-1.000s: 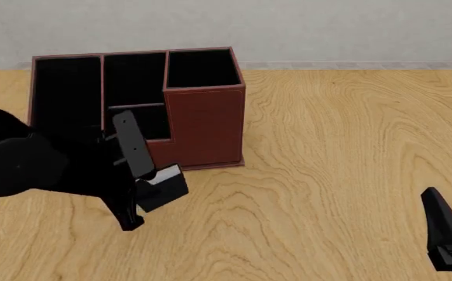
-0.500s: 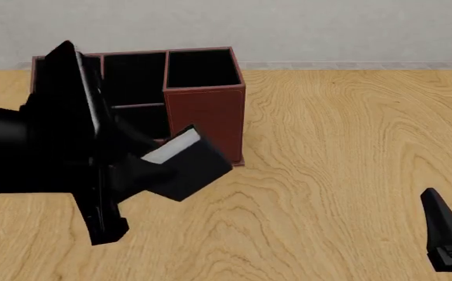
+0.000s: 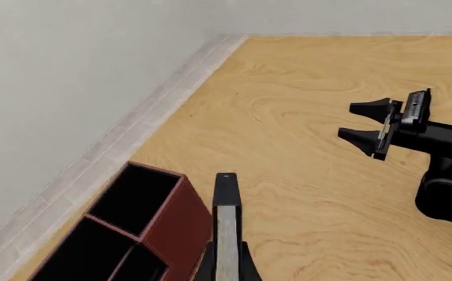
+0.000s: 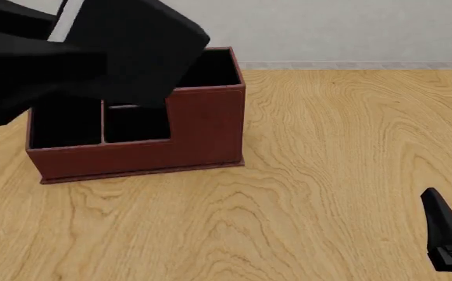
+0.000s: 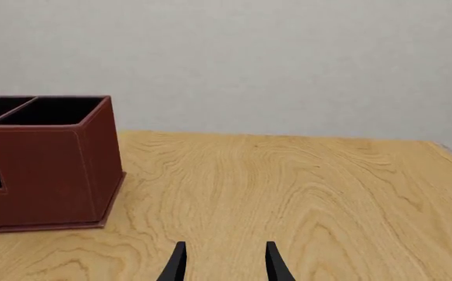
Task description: Pick up the book and place it in the left compartment of the caddy.
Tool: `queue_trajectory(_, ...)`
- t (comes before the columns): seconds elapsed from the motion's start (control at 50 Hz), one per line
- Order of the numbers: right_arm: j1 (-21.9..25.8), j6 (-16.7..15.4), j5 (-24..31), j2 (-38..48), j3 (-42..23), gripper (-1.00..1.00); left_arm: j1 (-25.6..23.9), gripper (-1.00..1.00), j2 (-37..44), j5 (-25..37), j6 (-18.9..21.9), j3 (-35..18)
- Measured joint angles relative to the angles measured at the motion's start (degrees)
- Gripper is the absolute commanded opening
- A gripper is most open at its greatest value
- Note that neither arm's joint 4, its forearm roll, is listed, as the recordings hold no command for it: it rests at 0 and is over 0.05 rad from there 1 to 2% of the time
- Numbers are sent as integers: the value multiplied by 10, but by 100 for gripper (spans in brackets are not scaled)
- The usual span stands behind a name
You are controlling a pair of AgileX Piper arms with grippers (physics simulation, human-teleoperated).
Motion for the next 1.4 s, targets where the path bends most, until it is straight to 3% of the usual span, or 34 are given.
queue_trajectory(0.3, -1, 2, 1, 0, 0, 100, 75, -100, -50, -64, 2, 6)
queue_trajectory(0.54, -1, 3, 1, 0, 0, 100, 203, -100, -60, -120, 10, 18)
queue_trajectory(0.84, 1, 3, -1, 3, 0, 100, 364, -100, -49, -136, -22, 1)
queue_trajectory(1.12, 2, 2, -2, 5, 1, 100, 488, -100, 28, -71, -29, -39)
queue_trajectory(1.4, 0, 1, -1, 4, 0, 100, 544, -100, 123, 31, -11, -124)
